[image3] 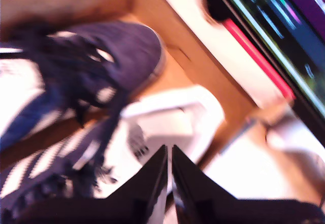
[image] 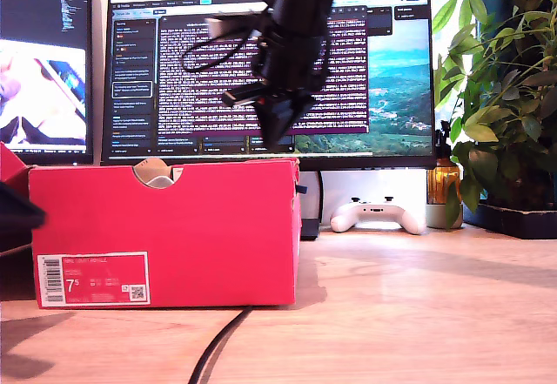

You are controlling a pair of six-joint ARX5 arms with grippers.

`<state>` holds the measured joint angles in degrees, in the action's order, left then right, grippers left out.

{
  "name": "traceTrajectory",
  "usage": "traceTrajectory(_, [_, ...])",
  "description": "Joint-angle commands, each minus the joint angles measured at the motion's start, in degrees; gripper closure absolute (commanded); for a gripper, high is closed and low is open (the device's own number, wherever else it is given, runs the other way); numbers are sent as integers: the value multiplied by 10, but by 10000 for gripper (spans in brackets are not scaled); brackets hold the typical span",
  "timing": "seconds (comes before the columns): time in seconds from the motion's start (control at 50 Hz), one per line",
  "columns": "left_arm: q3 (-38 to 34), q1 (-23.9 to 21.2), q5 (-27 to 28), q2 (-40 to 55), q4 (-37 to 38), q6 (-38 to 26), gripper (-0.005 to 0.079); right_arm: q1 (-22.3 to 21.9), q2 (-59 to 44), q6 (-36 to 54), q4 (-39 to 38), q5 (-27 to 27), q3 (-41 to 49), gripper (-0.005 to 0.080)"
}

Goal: Pack the blue shoes by picking the first shoe and placing it inside the red shoebox, left side, then picking and rotating the second shoe and placing it in the shoebox

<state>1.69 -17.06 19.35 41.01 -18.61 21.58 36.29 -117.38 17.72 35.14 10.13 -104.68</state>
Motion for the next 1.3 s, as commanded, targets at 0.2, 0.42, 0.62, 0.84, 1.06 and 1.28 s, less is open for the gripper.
traceTrajectory(0.2, [-6,9,-63,-149,167,-41,764,-2,41,-32,24,-46,-7,755])
traceTrajectory(0.42, [-6,42,-75,-231,240,-57,764,-24,63,-61,50,-47,7,755])
traceTrajectory(0.62, [-6,75,-78,-273,272,-60,764,-61,112,-75,41,-47,77,755])
traceTrajectory(0.84, [-6,82,-86,-295,287,-71,764,-108,217,-106,-14,-35,205,755])
traceTrajectory(1.06, [-6,82,-104,-295,290,-77,764,-162,336,-135,-41,-7,329,755])
traceTrajectory(1.28, [-6,82,-120,-295,293,-89,764,-224,439,-131,-62,12,419,755])
